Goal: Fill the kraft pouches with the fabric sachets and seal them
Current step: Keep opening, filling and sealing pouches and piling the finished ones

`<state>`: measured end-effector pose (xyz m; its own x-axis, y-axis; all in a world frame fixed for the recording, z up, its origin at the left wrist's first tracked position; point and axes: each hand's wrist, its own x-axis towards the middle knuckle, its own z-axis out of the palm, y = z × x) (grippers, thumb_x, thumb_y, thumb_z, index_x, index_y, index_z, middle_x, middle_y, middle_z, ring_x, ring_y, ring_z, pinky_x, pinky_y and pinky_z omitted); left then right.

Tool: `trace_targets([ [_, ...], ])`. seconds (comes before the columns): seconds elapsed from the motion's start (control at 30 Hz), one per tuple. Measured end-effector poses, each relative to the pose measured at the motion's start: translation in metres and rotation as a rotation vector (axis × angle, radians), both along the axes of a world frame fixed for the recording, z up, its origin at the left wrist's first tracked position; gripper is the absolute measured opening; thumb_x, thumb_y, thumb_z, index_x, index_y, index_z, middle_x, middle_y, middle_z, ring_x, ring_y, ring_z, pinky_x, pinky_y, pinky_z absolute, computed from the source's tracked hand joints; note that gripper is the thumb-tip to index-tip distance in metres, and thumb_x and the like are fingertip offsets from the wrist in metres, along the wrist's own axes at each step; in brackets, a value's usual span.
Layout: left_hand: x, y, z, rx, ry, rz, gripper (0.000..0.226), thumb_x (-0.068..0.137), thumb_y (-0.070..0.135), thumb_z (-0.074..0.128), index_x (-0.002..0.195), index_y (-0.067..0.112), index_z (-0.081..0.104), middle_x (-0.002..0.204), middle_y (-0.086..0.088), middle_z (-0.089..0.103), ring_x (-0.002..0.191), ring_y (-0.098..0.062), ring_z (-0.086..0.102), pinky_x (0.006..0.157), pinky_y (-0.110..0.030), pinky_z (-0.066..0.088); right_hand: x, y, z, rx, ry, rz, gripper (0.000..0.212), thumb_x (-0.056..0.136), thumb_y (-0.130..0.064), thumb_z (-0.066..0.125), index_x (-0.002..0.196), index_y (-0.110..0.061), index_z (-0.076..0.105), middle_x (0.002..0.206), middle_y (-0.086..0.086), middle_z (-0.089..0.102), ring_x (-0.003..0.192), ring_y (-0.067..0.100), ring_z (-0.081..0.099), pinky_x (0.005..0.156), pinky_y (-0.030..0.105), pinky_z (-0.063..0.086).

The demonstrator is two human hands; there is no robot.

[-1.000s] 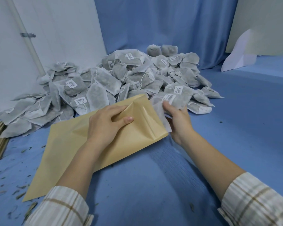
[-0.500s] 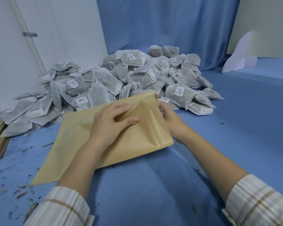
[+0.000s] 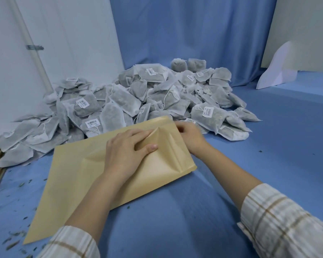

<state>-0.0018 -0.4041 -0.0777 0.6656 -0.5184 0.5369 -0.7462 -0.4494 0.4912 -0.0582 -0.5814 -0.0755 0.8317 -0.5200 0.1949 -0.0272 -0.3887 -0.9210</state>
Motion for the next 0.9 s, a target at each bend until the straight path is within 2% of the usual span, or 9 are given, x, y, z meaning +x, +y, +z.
trace_targets([
  [0.07, 0.009, -0.005, -0.003, 0.013, 0.004, 0.076, 0.037, 0.081, 0.049, 0.064, 0.117, 0.043, 0.062, 0.121, 0.017, 0.059, 0.118, -0.012, 0.049, 0.105, -0.041, 0.03, 0.003, -0.026, -0.01, -0.361, -0.018, -0.313, 0.025, 0.086, -0.016, 0.053, 0.104, -0.025, 0.067, 0.09, -0.005, 0.065, 0.086, 0.01, 0.057, 0.076, 0.022, 0.044],
  [0.13, 0.017, -0.012, -0.004, -0.001, 0.019, 0.12, 0.037, 0.081, 0.05, 0.063, 0.117, 0.042, 0.063, 0.12, 0.016, 0.06, 0.118, -0.013, 0.049, 0.105, -0.041, 0.029, 0.001, -0.053, -0.018, -0.642, 0.141, -0.555, 0.043, 0.084, -0.019, 0.058, 0.126, -0.021, 0.052, 0.127, 0.006, 0.048, 0.117, 0.024, 0.043, 0.095, 0.034, 0.036],
  [0.23, 0.024, -0.021, -0.005, -0.042, 0.037, 0.124, 0.035, 0.082, 0.048, 0.064, 0.116, 0.042, 0.064, 0.118, 0.015, 0.061, 0.117, -0.013, 0.049, 0.104, -0.041, 0.029, -0.007, -0.088, -0.025, -0.695, 0.326, -0.654, 0.062, 0.078, -0.015, 0.066, 0.133, -0.025, 0.038, 0.147, 0.011, 0.022, 0.13, 0.034, 0.024, 0.106, 0.043, 0.022],
  [0.37, 0.029, -0.023, -0.009, -0.028, 0.034, 0.13, 0.036, 0.081, 0.05, 0.064, 0.116, 0.043, 0.063, 0.12, 0.015, 0.06, 0.117, -0.013, 0.049, 0.105, -0.04, 0.028, -0.01, -0.105, -0.036, -0.699, 0.249, -0.612, 0.063, 0.079, -0.008, 0.058, 0.136, -0.029, 0.041, 0.137, 0.005, 0.042, 0.121, 0.033, 0.033, 0.1, 0.041, 0.025],
  [0.47, 0.032, -0.02, -0.009, -0.043, 0.028, 0.132, 0.035, 0.08, 0.05, 0.064, 0.115, 0.041, 0.065, 0.118, 0.014, 0.062, 0.118, -0.014, 0.049, 0.104, -0.042, 0.029, -0.008, -0.095, -0.038, -0.768, -0.042, -0.502, 0.063, 0.073, 0.003, 0.055, 0.129, -0.026, 0.052, 0.135, -0.004, 0.048, 0.119, 0.024, 0.036, 0.098, 0.038, 0.027],
  [0.6, 0.037, -0.012, -0.005, -0.094, 0.048, 0.193, 0.036, 0.08, 0.049, 0.066, 0.114, 0.038, 0.066, 0.118, 0.012, 0.062, 0.118, -0.016, 0.051, 0.105, -0.043, 0.029, -0.007, -0.076, -0.032, -0.444, -0.311, -0.186, 0.064, 0.068, 0.018, 0.045, 0.117, -0.018, 0.061, 0.129, -0.009, 0.05, 0.12, -0.002, 0.038, 0.1, 0.014, 0.032],
  [0.7, 0.038, -0.009, -0.004, -0.079, 0.068, 0.193, 0.036, 0.079, 0.05, 0.066, 0.114, 0.04, 0.066, 0.118, 0.013, 0.062, 0.118, -0.015, 0.05, 0.106, -0.042, 0.027, -0.006, -0.063, -0.023, -0.274, -0.33, -0.11, 0.056, 0.072, 0.016, 0.045, 0.111, -0.02, 0.064, 0.123, -0.006, 0.058, 0.112, 0.01, 0.052, 0.086, 0.018, 0.043],
  [0.77, 0.035, -0.01, -0.003, -0.062, 0.073, 0.147, 0.036, 0.079, 0.049, 0.067, 0.114, 0.041, 0.065, 0.117, 0.014, 0.061, 0.117, -0.014, 0.049, 0.106, -0.042, 0.028, -0.004, -0.051, -0.019, -0.195, -0.325, -0.027, 0.055, 0.075, 0.015, 0.046, 0.11, -0.023, 0.064, 0.118, -0.007, 0.061, 0.105, 0.015, 0.057, 0.086, 0.019, 0.045],
  [0.9, 0.027, -0.017, 0.0, -0.139, 0.111, 0.04, 0.036, 0.076, 0.043, 0.072, 0.111, 0.039, 0.067, 0.112, 0.018, 0.06, 0.115, -0.011, 0.051, 0.107, -0.042, 0.03, 0.005, -0.029, -0.013, -0.174, -0.156, 0.24, 0.042, 0.08, 0.017, 0.054, 0.109, -0.011, 0.065, 0.108, -0.009, 0.057, 0.095, 0.003, 0.056, 0.085, 0.013, 0.043],
])
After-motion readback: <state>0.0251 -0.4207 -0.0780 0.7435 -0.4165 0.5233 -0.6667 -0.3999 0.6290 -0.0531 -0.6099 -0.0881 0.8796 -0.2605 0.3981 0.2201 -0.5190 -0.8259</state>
